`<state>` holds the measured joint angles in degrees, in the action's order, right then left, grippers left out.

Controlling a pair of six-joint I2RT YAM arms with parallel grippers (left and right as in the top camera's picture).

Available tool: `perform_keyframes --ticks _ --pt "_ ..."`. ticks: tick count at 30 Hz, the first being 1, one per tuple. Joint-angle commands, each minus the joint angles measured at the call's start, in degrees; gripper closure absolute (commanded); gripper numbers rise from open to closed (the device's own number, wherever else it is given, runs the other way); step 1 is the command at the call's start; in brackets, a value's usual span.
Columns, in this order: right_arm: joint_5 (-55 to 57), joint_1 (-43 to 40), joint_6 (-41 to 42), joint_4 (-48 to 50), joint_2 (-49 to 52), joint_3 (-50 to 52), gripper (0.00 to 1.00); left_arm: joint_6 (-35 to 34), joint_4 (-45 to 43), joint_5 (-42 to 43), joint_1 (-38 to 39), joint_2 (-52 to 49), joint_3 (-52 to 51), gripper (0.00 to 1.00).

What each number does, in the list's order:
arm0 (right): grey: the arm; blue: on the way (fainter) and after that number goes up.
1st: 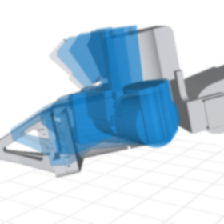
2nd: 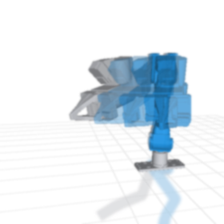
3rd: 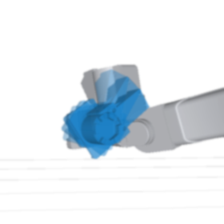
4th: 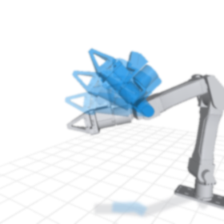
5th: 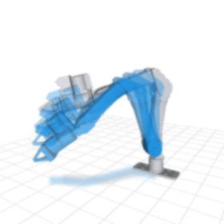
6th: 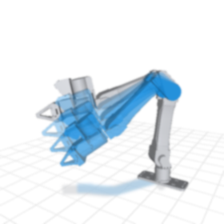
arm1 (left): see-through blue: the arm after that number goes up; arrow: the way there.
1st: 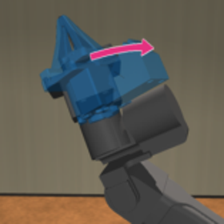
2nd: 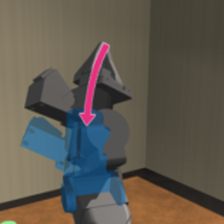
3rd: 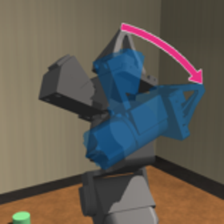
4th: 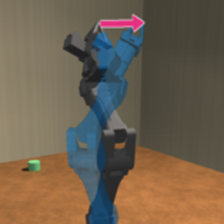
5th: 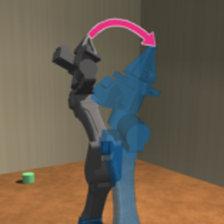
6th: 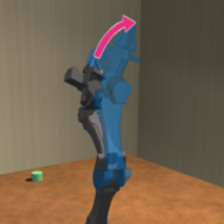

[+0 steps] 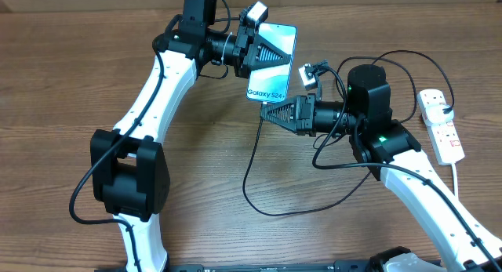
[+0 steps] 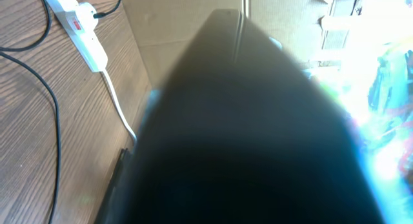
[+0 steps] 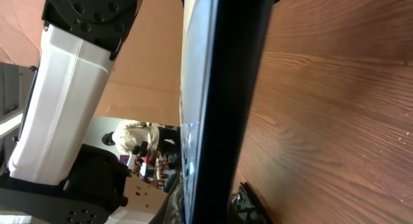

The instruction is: Plug charger to phone and switch on socket

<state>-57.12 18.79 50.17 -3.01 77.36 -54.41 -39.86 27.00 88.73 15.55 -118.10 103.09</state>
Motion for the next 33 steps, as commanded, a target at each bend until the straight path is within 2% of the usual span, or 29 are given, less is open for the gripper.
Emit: perform_keyframes --ticks 1,13,27,28,29,30,31,33 --pt "5.8 -0.5 2.3 1.3 -0.1 -0.3 0.96 1.8 0.2 1.8 1.0 0.4 0.3 0.96" --pt "5.0 -5.0 5.3 1.3 -0.1 -0.3 0.96 5.7 6.6 1.8 1.0 0.4 0.3 0.96" --pt "5.6 -5.0 4.7 1.9 -0.1 -0.3 0.96 5.7 6.6 1.8 2.5 0.4 0.3 0.96" --pt "4.9 -5.0 3.8 1.9 -0.1 -0.3 0.90 5.7 6.6 1.8 2.5 0.4 0.3 0.96" --pt "4.2 -5.0 2.8 1.8 -0.1 -0.3 0.49 5.7 6.6 1.8 2.4 0.4 0.3 0.96" --pt "3.5 -5.0 1.8 1.4 -0.1 -0.3 0.25 5.7 6.6 1.8 2.4 0.4 0.3 0.96" --pt "2.9 -5.0 1.0 0.8 -0.1 -0.3 0.17 5.7 6.6 1.8 2.3 0.4 0.3 0.96" --pt "2.3 -5.0 -1.2 -0.9 -0.1 -0.3 0.16 5.7 6.6 1.8 2.3 0.4 0.3 0.96"
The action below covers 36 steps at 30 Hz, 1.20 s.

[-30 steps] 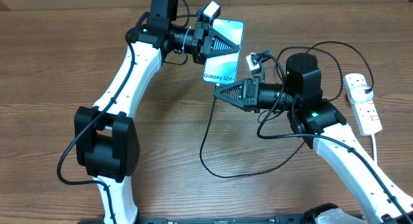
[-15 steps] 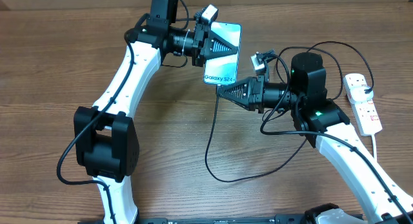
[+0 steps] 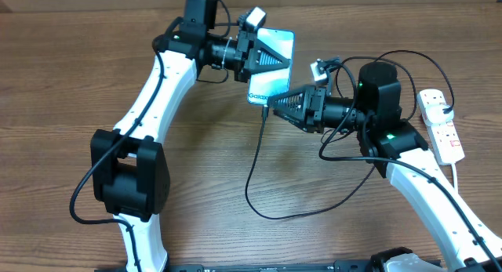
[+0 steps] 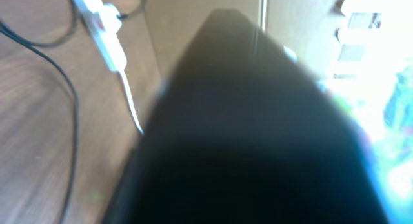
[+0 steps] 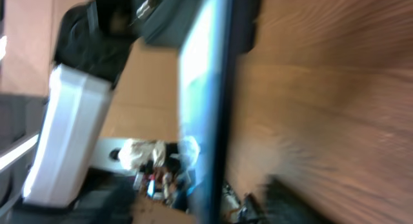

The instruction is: Plug charger to phone and switch on socket

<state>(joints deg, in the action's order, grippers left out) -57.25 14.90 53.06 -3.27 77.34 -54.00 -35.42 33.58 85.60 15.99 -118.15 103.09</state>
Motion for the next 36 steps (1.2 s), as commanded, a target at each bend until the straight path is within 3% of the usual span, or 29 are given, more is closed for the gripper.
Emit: perform_keyframes --ticks 1,7,13,19,24,36 --pt "2.1 -1.1 -5.5 -1.7 -0.1 -0.7 0.16 1.2 0.0 5.0 1.8 0.4 0.3 0.96" --pt "1.8 -0.7 -8.5 -6.8 -0.1 -0.7 0.18 1.2 0.1 4.9 1.9 0.4 0.3 0.96" --pt "1.0 1.7 -8.4 -6.2 -0.1 -0.7 0.34 1.2 0.0 4.4 1.9 0.4 0.3 0.96" --pt "1.1 3.1 -8.2 -4.7 -0.1 -0.7 0.36 1.2 0.0 4.4 1.9 0.4 0.3 0.96" --pt "1.0 3.1 -6.6 -4.1 -0.1 -0.7 0.59 1.2 0.0 4.4 1.9 0.4 0.3 0.96" --pt "-1.9 3.2 -6.4 -5.2 -0.1 -0.7 0.55 1.2 0.0 4.4 1.9 0.4 0.3 0.96"
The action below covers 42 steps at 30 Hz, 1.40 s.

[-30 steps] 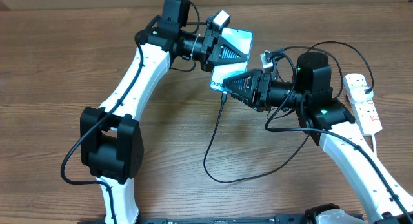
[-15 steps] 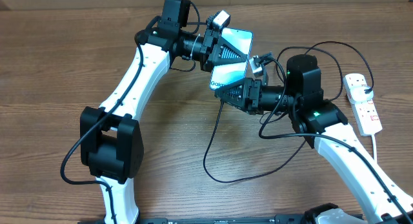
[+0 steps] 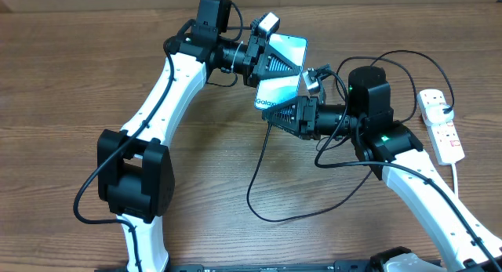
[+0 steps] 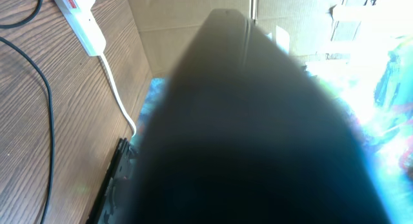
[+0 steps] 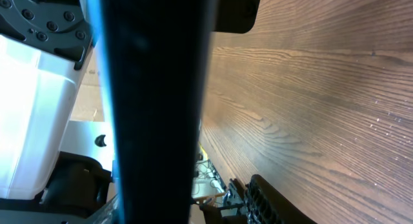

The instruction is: Plug charger to phone and switch on socket

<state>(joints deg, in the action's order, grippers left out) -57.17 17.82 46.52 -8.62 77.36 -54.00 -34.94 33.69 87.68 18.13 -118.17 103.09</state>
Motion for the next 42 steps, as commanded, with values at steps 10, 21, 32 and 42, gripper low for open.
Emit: perform_keyframes --ticks 10,21,32,42 --pt "-2.5 0.2 1.9 0.6 -0.1 -0.7 0.78 0.7 -0.1 2.3 -0.2 0.4 0.3 0.96" --pt "-3.5 0.2 3.4 0.6 -0.2 -0.7 0.69 0.8 -0.1 1.9 -0.2 0.4 0.3 0.96" --pt "-5.9 0.2 3.4 0.6 -0.2 -0.7 0.80 0.7 -0.1 1.9 -0.2 0.4 0.3 0.96" --pt "-5.9 0.2 3.4 0.6 -0.1 -0.7 0.96 0.7 -0.1 1.9 -0.2 0.4 0.3 0.96"
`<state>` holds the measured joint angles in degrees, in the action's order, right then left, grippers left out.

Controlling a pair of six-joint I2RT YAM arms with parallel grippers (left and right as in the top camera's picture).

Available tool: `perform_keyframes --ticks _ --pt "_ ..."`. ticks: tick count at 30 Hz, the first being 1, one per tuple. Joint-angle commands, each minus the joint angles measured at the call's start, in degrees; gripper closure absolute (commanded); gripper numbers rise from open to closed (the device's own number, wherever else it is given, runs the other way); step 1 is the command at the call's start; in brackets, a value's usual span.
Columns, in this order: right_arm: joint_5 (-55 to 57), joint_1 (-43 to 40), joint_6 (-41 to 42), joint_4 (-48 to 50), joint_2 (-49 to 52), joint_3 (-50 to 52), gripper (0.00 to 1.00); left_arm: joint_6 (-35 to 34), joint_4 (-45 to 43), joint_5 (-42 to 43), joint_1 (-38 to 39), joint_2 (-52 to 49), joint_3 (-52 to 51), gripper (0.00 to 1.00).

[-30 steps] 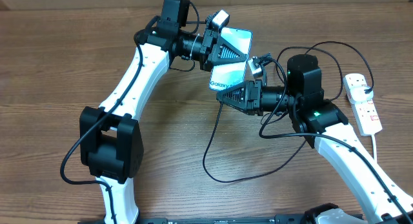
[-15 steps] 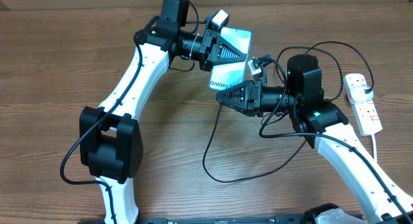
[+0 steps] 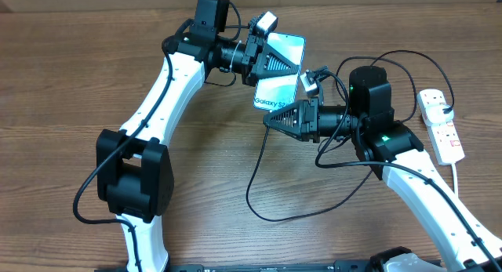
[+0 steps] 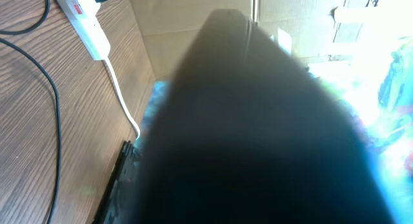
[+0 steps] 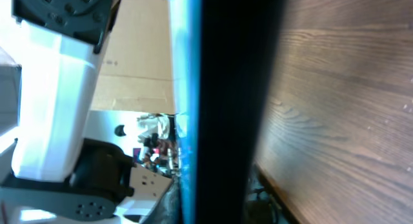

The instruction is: Plug charger to phone and switch on socket

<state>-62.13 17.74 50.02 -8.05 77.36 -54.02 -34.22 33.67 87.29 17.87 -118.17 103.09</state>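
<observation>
In the overhead view my left gripper is shut on a light-blue phone held above the table, screen up, with "Galaxy" printed near its lower end. Just below that end is my right gripper, shut with the black charger cable hanging from its tip; the plug itself is hidden. The phone fills the left wrist view as a dark blur. Its dark edge runs top to bottom through the right wrist view. The white power strip lies at the far right.
The cable loops over the wooden table between the arms and runs back to the power strip. A second black lead arcs above the right arm. The left arm's white link stands close behind the phone.
My right gripper's tip sits a little lower under the phone's bottom end. In the right wrist view the phone's edge has shifted from the left to the middle. The left gripper and phone have barely moved.
At first the left gripper held the phone up and the right gripper sat just below its lower end with the cable. Then the right gripper was higher against that end. After that both stood slightly further right, where they remain.
</observation>
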Motion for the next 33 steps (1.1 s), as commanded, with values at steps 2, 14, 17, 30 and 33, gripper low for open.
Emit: perform_keyframes --ticks 2,14,17,30,33 --pt "-0.9 0.3 -0.1 0.3 -0.2 -0.7 0.96 0.0 -0.1 2.3 0.1 0.4 0.3 0.96" --pt "4.9 0.3 5.2 4.2 -0.1 -0.7 0.96 2.3 0.2 3.4 0.2 0.4 0.3 0.96" --pt "5.4 0.3 5.3 4.2 -0.1 -0.7 0.96 2.6 0.3 3.4 0.2 0.4 0.3 0.96" --pt "7.3 0.1 5.5 5.4 -0.1 -0.7 0.96 4.9 4.2 3.4 0.2 0.4 0.3 0.96" --pt "7.3 0.1 5.3 5.5 0.0 -0.7 0.96 4.8 4.3 3.4 0.2 0.4 0.3 0.96"
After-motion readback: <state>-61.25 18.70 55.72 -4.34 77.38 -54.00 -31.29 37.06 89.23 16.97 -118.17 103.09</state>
